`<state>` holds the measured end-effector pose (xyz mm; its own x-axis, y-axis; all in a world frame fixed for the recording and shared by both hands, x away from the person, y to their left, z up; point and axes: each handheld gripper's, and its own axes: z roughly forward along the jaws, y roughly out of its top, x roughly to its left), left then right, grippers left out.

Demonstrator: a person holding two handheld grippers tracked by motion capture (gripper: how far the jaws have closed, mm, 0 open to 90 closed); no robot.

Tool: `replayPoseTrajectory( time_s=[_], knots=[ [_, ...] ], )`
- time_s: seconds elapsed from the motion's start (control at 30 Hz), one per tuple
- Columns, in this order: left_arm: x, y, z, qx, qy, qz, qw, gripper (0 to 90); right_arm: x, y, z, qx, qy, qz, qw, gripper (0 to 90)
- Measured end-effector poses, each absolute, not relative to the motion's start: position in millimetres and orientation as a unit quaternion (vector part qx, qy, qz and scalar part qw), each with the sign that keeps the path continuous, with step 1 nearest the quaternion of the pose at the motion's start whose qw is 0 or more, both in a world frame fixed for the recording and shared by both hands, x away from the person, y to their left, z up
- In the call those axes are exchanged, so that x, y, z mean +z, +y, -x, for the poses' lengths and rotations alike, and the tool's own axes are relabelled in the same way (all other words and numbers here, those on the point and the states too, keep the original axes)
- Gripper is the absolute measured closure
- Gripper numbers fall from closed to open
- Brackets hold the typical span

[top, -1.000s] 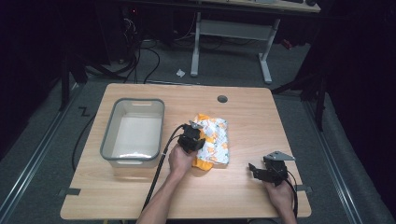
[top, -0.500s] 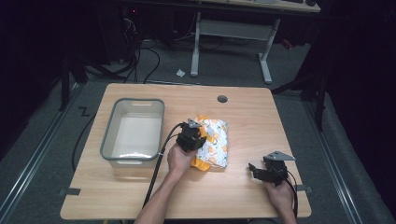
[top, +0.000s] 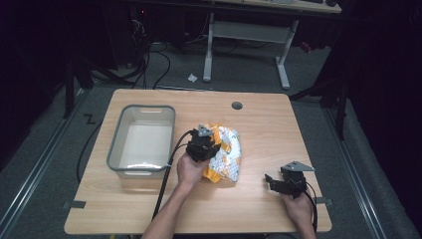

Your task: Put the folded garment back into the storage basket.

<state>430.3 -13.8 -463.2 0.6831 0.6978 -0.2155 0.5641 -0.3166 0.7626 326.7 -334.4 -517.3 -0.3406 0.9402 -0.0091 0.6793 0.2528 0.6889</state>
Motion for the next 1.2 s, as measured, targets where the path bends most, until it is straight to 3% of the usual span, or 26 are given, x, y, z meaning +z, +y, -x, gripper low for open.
replayPoseTrajectory(
  time_s=[0.63, 1.2],
  knots=[
    [-435.9, 11.1, -414.7, 0.087, 0.375, -0.801, 0.458, 77.7, -517.3, -334.4, -326.7, 0.301, 0.761, -0.532, 0.216, 27.3],
    [-405.5, 54.4, -409.2, 0.081, 0.384, -0.766, 0.508, 77.9, -517.3, -334.5, -326.7, 0.301, 0.762, -0.532, 0.217, 27.3]
  ],
)
